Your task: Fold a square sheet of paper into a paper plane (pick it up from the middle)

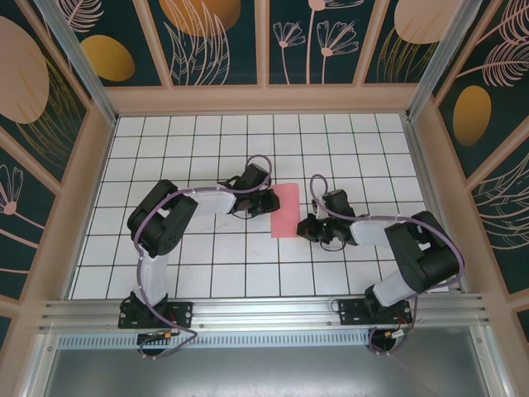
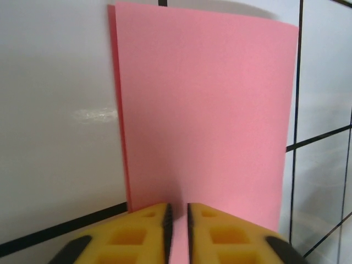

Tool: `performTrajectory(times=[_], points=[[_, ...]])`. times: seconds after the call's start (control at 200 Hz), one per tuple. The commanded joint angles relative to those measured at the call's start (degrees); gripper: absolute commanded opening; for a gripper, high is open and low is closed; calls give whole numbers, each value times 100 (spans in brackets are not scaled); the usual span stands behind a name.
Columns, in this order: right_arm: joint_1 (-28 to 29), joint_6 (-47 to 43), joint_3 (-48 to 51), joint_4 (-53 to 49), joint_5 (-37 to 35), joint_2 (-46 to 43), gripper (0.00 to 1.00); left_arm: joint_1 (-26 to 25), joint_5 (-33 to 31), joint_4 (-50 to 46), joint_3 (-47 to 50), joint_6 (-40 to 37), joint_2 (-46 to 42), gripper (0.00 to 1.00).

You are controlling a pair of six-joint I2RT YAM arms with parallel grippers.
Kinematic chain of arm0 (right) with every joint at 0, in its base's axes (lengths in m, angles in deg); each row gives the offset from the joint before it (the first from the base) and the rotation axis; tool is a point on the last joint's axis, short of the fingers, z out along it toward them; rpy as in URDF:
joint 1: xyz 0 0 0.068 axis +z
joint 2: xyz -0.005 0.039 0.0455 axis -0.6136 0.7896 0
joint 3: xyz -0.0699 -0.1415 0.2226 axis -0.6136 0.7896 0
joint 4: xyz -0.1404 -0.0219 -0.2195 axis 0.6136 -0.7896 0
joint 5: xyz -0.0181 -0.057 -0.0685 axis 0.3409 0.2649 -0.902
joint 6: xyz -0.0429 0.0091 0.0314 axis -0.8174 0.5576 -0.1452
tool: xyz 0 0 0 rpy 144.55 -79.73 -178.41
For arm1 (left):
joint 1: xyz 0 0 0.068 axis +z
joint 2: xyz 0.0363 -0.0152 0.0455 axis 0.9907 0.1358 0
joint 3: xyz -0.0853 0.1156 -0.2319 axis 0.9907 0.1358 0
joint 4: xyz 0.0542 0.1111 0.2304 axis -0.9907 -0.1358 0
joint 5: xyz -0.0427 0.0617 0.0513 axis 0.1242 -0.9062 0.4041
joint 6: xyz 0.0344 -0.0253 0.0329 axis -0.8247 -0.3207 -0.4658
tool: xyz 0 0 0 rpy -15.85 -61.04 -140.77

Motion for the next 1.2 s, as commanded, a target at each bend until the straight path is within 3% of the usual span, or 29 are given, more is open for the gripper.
performTrajectory(times=[0.0, 0.2, 0.35, 0.485, 0.746, 0.921, 1.026, 1.196], points=[[394, 730, -28, -86, -592, 241, 4, 44, -611, -833, -213, -97, -292, 29], [1123, 2086, -313, 688, -1393, 625, 4, 151, -1414, -1075, -71, 205, -1114, 40], [1432, 2074, -1172, 470, -1681, 900, 4, 392, -1612, -949, 606, 366, -1800, 43], [1391, 1494, -1969, -491, -1998, 953, 5, 581, -1922, -803, 1239, 428, -2491, 48], [911, 262, -3579, -1773, -1898, 1979, 12, 644, -2643, -500, 2160, 323, -3464, 83], [705, -186, -4644, -2311, -1801, 2826, 13, 664, -2772, -360, 2334, 138, -3639, 98], [562, -207, -4922, -2479, -1854, 3102, 15, 660, -2754, -395, 2260, 62, -3557, 98], [457, 181, -4834, -2781, -2313, 3158, 16, 651, -2202, -432, 2062, -122, -3276, 98]])
